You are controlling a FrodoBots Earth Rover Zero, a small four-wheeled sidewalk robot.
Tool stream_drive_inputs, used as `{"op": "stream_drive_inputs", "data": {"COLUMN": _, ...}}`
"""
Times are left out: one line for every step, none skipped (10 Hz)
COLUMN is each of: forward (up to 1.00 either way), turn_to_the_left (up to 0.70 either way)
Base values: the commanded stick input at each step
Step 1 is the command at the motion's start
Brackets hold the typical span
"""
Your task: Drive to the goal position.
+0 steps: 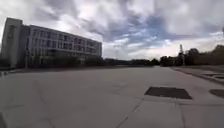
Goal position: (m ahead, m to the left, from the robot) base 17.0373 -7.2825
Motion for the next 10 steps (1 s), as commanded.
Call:
{"op": "stream_drive_inputs", "data": {"forward": 1.0, "turn_to_the_left": 0.01}}
{"op": "stream_drive_inputs", "data": {"forward": 1.0, "turn_to_the_left": 0.14}}
{"op": "stream_drive_inputs", "data": {"forward": 1.0, "turn_to_the_left": 0.04}}
{"op": "stream_drive_inputs", "data": {"forward": 1.0, "turn_to_the_left": 0.06}}
{"op": "stream_drive_inputs", "data": {"forward": 1.0, "turn_to_the_left": -0.08}}
{"op": "stream_drive_inputs", "data": {"forward": 1.0, "turn_to_the_left": -0.39}}
{"op": "stream_drive_inputs", "data": {"forward": 1.0, "turn_to_the_left": -0.4}}
{"op": "stream_drive_inputs", "data": {"forward": 1.0, "turn_to_the_left": -0.4}}
{"op": "stream_drive_inputs", "data": {"forward": 1.0, "turn_to_the_left": -0.38}}
{"op": "stream_drive_inputs", "data": {"forward": 1.0, "turn_to_the_left": -0.15}}
